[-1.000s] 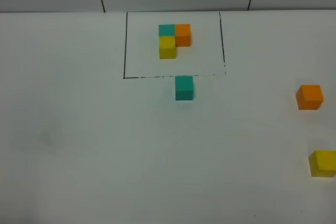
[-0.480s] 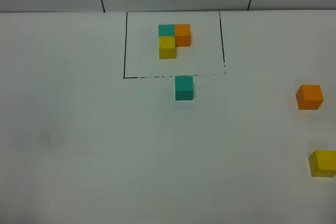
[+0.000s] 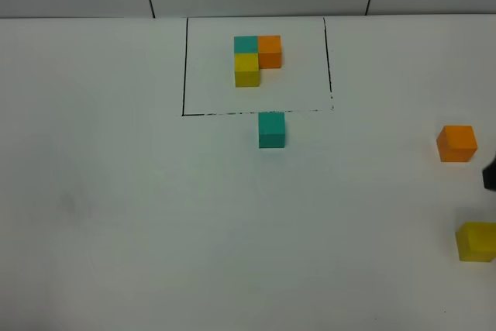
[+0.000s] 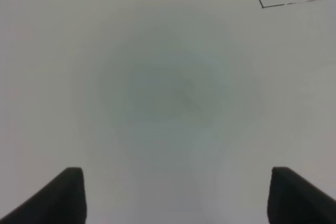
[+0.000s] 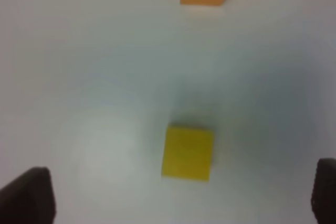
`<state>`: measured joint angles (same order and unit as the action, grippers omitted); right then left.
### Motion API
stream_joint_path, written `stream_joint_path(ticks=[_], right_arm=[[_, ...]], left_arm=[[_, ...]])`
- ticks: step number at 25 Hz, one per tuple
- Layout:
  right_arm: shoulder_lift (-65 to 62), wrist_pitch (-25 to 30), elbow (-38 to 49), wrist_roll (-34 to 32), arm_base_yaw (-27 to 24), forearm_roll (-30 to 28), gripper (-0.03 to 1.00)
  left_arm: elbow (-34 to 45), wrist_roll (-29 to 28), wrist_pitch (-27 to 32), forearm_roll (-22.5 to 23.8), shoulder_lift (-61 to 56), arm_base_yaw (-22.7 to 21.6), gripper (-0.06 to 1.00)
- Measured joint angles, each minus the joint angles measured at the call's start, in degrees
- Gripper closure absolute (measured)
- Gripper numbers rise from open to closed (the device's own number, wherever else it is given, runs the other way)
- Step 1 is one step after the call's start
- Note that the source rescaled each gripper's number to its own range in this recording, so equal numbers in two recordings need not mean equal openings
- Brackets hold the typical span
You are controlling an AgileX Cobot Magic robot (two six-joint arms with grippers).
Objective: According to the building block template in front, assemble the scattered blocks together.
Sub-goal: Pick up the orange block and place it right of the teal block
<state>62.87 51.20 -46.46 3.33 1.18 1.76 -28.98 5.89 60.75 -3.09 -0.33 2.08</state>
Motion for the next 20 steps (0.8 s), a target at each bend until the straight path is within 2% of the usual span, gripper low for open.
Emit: stream_joint_path(ticks=[8,14,20], right_arm=[[26.52,-9.07,-10.81,0.00,0.00,-0.06,-0.03],[38.43,-9.46,-17.58,0.00,0.00,-0.06,-0.03],[43.98,-9.47,-20.24,-0.11,0.00,-1.05,-0.03]], left_arm=[[0.00,0.00,0.00,0.00,0.00,0.00,0.32],[0.00,0.00,0.00,0.00,0.00,0.00,0.32],[0.00,0.00,0.00,0.00,0.00,0.00,0.32]])
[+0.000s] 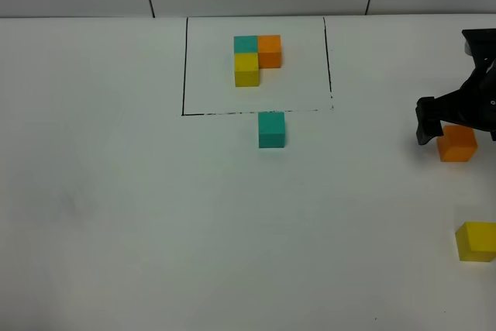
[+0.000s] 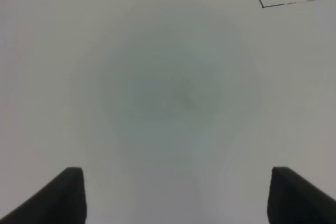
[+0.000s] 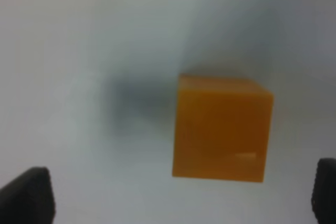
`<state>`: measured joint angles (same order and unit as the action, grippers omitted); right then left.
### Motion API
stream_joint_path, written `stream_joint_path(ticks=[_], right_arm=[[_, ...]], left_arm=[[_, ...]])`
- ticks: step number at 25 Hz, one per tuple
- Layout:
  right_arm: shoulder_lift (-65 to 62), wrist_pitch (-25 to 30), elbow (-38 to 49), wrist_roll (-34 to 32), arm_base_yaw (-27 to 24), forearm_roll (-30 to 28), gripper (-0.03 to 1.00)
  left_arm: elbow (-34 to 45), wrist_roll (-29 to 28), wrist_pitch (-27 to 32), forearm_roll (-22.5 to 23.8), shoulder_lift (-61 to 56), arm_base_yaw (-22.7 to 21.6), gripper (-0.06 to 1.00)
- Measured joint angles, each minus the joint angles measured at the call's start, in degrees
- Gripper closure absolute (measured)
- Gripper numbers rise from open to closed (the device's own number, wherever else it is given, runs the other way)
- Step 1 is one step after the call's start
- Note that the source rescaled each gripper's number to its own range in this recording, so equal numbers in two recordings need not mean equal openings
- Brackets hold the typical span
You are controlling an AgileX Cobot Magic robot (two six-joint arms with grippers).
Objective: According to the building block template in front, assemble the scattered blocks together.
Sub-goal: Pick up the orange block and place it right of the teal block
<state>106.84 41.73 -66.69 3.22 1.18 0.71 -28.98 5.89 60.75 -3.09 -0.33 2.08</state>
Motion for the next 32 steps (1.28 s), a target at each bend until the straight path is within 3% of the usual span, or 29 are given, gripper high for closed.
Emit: stream_joint_path(ticks=[23,27,32], right_arm=[[7.10,-1.43,-3.32,2.70,-3.09,0.69,0.06],[10.43,1.28,-6.14,2.70,-3.09,0.69,0.12],[11.55,2.32,-6.97,2.70,-3.09,0.69,0.28]], left_arm=[[0.00,-0.06,0.05,0.00,0.00,0.00,0.32],[0.00,-0.06,0.05,0.00,0.00,0.00,0.32],[0.00,-0.06,0.05,0.00,0.00,0.00,0.32]])
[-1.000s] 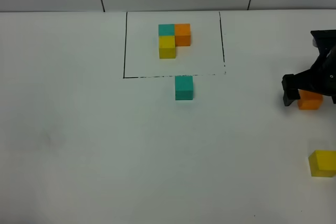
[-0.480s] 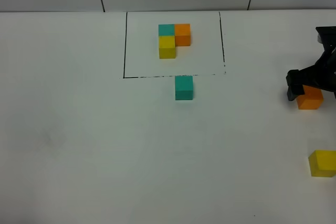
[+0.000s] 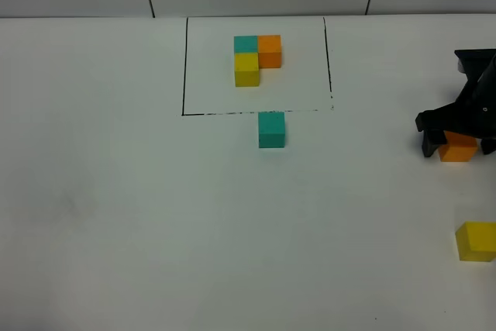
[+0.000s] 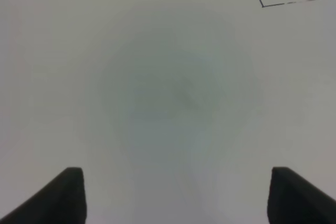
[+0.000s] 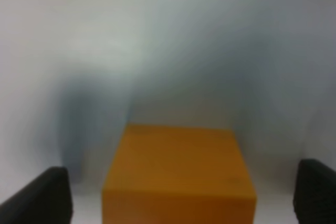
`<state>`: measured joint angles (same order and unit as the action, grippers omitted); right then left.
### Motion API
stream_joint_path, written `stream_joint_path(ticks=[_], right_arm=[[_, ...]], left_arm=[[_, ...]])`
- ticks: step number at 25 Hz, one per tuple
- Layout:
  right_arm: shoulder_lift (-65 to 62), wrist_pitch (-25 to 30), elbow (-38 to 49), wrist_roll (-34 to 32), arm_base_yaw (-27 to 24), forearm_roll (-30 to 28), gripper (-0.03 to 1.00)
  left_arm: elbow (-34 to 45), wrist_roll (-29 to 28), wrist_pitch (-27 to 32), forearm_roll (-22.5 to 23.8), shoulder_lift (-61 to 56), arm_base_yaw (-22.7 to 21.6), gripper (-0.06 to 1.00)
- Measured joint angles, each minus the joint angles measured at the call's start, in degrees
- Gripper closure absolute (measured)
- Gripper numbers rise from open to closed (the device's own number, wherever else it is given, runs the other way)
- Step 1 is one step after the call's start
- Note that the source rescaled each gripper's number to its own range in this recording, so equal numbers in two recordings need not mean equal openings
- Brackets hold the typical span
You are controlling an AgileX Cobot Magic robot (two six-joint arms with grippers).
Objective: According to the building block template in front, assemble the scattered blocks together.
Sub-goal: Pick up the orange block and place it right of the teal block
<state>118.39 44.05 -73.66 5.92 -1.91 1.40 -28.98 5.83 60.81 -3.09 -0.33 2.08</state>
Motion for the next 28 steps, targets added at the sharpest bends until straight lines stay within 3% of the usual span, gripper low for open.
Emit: stream_joint_path(ticks=[10,13,15,16,23,25,28], right_arm=[[0.00,1.23,0.00,-0.04,0.00,0.00,0.43],[0.00,2.22,0.00,-0.20,0.00,0.00,0.62],[0.00,2.81,0.00,-0.15,0.00,0.00,0.88],[0.00,3.07,-0.13,-0.15,0.21,-0.06,0.97],[-0.16,6.67,-4.60,2.80,4.40,-3.54,0.95],[-0.19,8.12,-7.04,8.71,7.32,-4.25,0.95],[-0.19,9.14,-9.54,23.33,12.65,-4.83,0.95]], left_arm=[[0.00,0.00,0.00,0.00,0.00,0.00,0.32],[0.00,0.00,0.00,0.00,0.00,0.00,0.32],[0.00,0.00,0.00,0.00,0.00,0.00,0.32],[0.00,0.00,0.00,0.00,0.00,0.00,0.32],[0.00,0.00,0.00,0.00,0.00,0.00,0.32],[0.00,0.00,0.00,0.00,0.00,0.00,0.32],[0.00,0.00,0.00,0.00,0.00,0.00,0.32]])
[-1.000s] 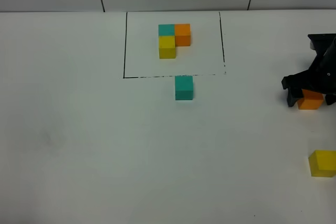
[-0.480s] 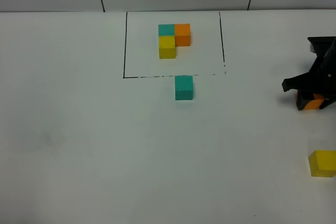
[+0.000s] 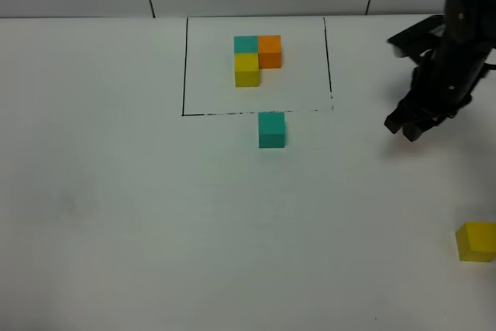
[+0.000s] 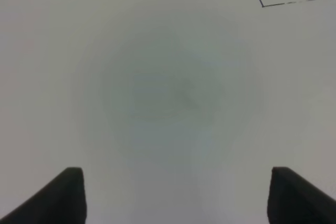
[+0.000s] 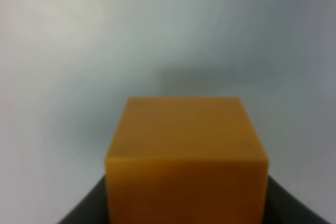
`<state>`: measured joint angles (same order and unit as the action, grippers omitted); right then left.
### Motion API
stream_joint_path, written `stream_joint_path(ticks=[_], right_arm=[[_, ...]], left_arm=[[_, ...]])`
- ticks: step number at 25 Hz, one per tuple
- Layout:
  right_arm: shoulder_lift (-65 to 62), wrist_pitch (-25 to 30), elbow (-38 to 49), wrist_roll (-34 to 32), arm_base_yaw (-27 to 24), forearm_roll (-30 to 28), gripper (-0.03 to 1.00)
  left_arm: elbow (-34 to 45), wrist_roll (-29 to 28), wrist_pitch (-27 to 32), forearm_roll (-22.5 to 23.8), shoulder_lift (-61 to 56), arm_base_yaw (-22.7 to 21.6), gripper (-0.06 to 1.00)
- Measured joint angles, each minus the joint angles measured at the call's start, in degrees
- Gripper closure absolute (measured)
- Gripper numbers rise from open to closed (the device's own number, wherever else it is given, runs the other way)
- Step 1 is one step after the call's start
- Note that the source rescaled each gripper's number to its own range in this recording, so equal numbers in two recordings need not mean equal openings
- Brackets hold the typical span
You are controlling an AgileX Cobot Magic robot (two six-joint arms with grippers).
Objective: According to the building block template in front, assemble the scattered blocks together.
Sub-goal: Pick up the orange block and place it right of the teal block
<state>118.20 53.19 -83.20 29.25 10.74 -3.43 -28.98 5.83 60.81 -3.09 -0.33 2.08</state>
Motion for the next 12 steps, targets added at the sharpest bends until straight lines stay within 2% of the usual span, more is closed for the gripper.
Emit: stream_joint_path(ticks=[2,5,8,12], right_arm=[[0.00,0.14,-0.27,12.12,3.45,0.00,0.95],[0.93,0.93,-2.22,22.54,7.75,0.63,0.95],[3.51,3.46,-7.24,24.94,10.27,0.63,0.95],[8.12,10.21,-16.53,26.38,11.97,0.63,0.95]], left_arm=[[0.00,0.00,0.00,0.00,0.00,0.00,0.32],[0.00,0.00,0.00,0.00,0.00,0.00,0.32],[0.00,0.00,0.00,0.00,0.00,0.00,0.32],[0.00,0.05,0.00,0.00,0.00,0.00,0.32]])
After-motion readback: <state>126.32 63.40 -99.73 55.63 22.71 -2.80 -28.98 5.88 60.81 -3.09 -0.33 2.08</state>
